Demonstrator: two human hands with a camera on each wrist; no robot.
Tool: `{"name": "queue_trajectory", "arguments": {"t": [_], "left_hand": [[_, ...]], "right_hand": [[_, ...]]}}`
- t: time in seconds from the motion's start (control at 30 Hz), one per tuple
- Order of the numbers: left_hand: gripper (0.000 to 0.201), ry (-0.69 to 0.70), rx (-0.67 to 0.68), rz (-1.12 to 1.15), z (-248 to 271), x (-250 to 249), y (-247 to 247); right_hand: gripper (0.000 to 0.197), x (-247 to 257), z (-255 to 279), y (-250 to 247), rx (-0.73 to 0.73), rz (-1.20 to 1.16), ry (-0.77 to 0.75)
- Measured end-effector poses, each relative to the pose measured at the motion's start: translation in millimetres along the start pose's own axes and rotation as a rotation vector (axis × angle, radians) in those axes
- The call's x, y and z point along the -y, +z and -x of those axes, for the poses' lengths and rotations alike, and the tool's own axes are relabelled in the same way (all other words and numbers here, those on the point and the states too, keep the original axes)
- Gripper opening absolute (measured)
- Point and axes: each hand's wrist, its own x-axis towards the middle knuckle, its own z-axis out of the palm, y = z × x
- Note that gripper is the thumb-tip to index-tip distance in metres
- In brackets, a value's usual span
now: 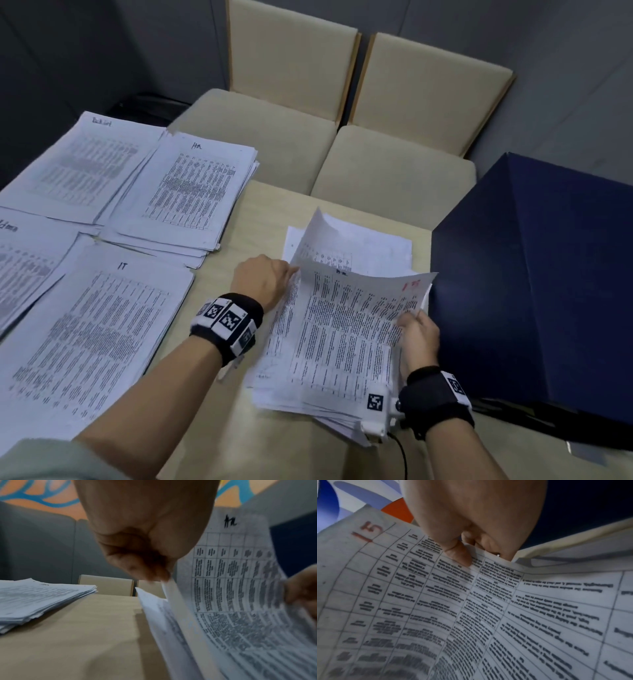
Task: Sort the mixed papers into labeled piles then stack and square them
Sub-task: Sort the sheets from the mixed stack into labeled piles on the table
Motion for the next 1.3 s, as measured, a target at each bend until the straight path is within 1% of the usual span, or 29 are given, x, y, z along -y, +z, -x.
{"name": "queue_trajectory", "arguments": {"t": [0.07, 0.1, 0.17, 0.2, 0.27, 0.3, 0.33, 0.37, 0.4, 0.43, 0.47, 0.5, 0.53, 0.57, 0.6, 0.67, 0.77, 0.8, 0.87, 0.93, 0.97, 1.0, 1.07, 1.1, 1.13, 1.2, 1.23, 1.27, 1.3], "left_hand": [[0.041, 0.038, -0.047, 0.122, 4.6, 2.1, 2.9], [0.038, 0.056, -0.065, 0.22, 8.1, 3.4, 4.7], [0.035, 0.104, -0.043, 0.532, 15.2, 8.5, 10.1], [0.032, 0.127, -0.001, 0.728, 18.0, 10.8, 12.2], [0.016, 0.132, 0.144, 1.065, 23.3, 10.7, 12.3], [0.013, 0.118, 0.223, 1.19, 25.6, 9.4, 9.4], [0.014, 0.092, 0.284, 1.274, 26.8, 9.2, 9.2], [0.017, 0.054, 0.31, 1.314, 27.5, 8.3, 8.5], [0.021, -0.012, 0.291, 1.299, 26.7, 7.9, 9.9], [0.023, -0.099, 0.23, 1.208, 23.7, 8.5, 14.0], [0.021, -0.203, 0.149, 1.044, 18.9, 10.4, 19.9], [0.017, -0.305, 0.088, 0.856, 13.9, 12.7, 25.0], [0.015, -0.385, 0.069, 0.694, 10.1, 14.1, 29.7], [0.016, -0.433, 0.095, 0.602, 7.3, 14.9, 35.2], [0.015, -0.457, 0.142, 0.567, 5.8, 14.2, 38.3], [0.014, -0.454, 0.171, 0.557, 3.9, 13.1, 42.4], [0.024, -0.386, 0.126, 0.507, 2.8, 14.9, 44.9], [0.026, -0.345, 0.117, 0.454, 2.5, 15.6, 43.0], [0.025, -0.269, 0.133, 0.27, 1.7, 17.1, 35.9], [0.03, -0.186, 0.105, 0.099, 2.1, 17.6, 25.7], [0.031, -0.136, 0.069, 0.103, 2.5, 17.6, 20.5], [0.031, -0.084, 0.029, 0.173, 3.3, 17.8, 16.6], [0.03, 0.002, -0.009, 0.43, 4.2, 22.7, 15.9], [0.028, 0.037, 0.006, 0.582, 4.9, 25.8, 16.6], [0.024, 0.071, 0.058, 0.73, 6.4, 28.1, 16.6], [0.017, 0.103, 0.222, 1.014, 12.9, 27.1, 12.6], [0.024, 0.087, 0.302, 1.123, 16.5, 24.7, 11.1], [0.034, 0.029, 0.353, 1.165, 18.5, 22.9, 11.8], [0.042, -0.045, 0.359, 1.156, 19.0, 21.3, 15.7]], "right_hand": [[0.021, -3.9, -2.7, 2.7, 0.049, -0.097, 0.06], [0.022, -5.7, -3.7, 3.2, 0.072, -0.134, 0.082], [0.022, -10.3, -7.3, 3.1, 0.101, -0.187, 0.13], [0.023, -9.6, -6.8, 2.6, 0.128, -0.205, 0.148], [0.026, -11.6, -7.2, 0.8, 0.187, -0.239, 0.148], [0.024, -11.2, -5.6, 0.6, 0.201, -0.248, 0.138], [0.021, -11.6, -4.5, -0.1, 0.2, -0.241, 0.124], [0.02, -11.9, -3.3, -0.2, 0.191, -0.223, 0.101], [0.023, -11.0, -1.8, -0.4, 0.171, -0.19, 0.071], [0.032, -9.7, -0.4, -0.5, 0.155, -0.151, 0.037], [0.039, -7.7, 0.4, -0.4, 0.13, -0.117, 0.016], [0.04, -4.3, 2.4, -0.4, 0.11, -0.095, 0.005], [0.035, -0.6, 4.6, -0.7, 0.102, -0.078, 0.007], [0.031, 0.8, 5.9, -1.2, 0.107, -0.07, 0.003], [0.029, 2.0, 7.4, -2.0, 0.118, -0.068, 0.001], [0.023, 1.1, 7.5, -3.9, 0.111, -0.074, 0.005], [0.022, -1.1, 4.6, -3.0, 0.027, -0.116, 0.033], [0.024, -1.3, 2.4, -2.9, -0.001, -0.147, 0.044], [0.025, -2.2, -2.9, -4.2, -0.034, -0.174, 0.069], [0.027, -3.8, -7.1, -5.3, -0.049, -0.137, 0.087], [0.027, -4.4, -8.0, -5.0, -0.053, -0.123, 0.087], [0.028, -4.4, -8.0, -4.0, -0.051, -0.12, 0.086], [0.027, -3.7, -6.9, 0.3, -0.036, -0.129, 0.076], [0.026, -2.7, -5.6, 2.7, -0.015, -0.14, 0.073], [0.024, -2.2, -4.3, 5.2, 0.015, -0.156, 0.069], [0.022, -3.4, -2.9, 8.9, 0.067, -0.165, 0.066], [0.022, -4.1, -1.9, 9.1, 0.076, -0.16, 0.058], [0.021, -4.9, 0.3, 9.8, 0.084, -0.165, 0.043], [0.019, -4.9, 2.6, 9.7, 0.096, -0.167, 0.026]]}}
